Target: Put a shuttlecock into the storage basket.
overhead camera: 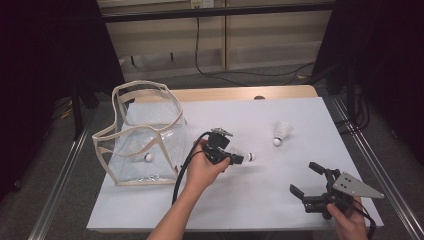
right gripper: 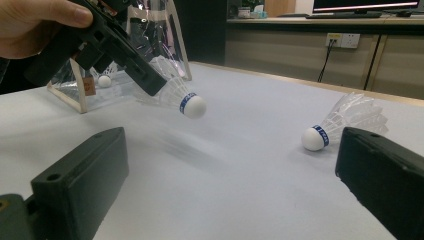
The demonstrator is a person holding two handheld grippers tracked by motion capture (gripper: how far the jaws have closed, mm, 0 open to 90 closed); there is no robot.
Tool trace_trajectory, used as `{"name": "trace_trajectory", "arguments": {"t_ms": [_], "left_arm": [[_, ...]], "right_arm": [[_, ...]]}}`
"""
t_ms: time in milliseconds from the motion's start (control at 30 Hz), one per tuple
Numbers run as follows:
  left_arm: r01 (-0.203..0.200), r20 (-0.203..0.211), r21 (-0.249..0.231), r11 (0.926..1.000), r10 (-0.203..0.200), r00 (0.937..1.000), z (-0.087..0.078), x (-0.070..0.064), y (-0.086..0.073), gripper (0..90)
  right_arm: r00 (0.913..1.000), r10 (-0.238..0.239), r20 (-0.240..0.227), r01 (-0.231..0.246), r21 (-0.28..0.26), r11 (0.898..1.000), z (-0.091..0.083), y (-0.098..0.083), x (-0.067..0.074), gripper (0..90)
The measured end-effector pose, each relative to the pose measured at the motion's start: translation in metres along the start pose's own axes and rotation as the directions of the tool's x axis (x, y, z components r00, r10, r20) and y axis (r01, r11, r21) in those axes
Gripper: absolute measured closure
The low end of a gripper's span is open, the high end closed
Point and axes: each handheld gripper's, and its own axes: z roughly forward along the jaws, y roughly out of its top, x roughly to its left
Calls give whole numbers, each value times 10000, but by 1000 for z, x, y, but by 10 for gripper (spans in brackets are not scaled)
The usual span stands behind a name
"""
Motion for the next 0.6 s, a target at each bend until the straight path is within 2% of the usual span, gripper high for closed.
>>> {"name": "trace_trajectory", "arguments": {"t_ms": [433, 533, 600], "left_arm": [[-78, 113, 168, 9998, 76, 9999, -15, -5, 8, 898], [-12, 195, 58, 10000, 11, 9998, -19, -5, 10, 898], [12, 90, 64, 10000, -13, 10000, -22, -5, 11, 898]], "right_arm": [[10000, 49, -17, -49, -11, 10000, 1, 0, 0, 2], [10000, 40, -9, -40, -3, 10000, 1, 0, 0, 2], [10000, 29, -18, -29, -5, 10000, 1, 0, 0, 2]]}}
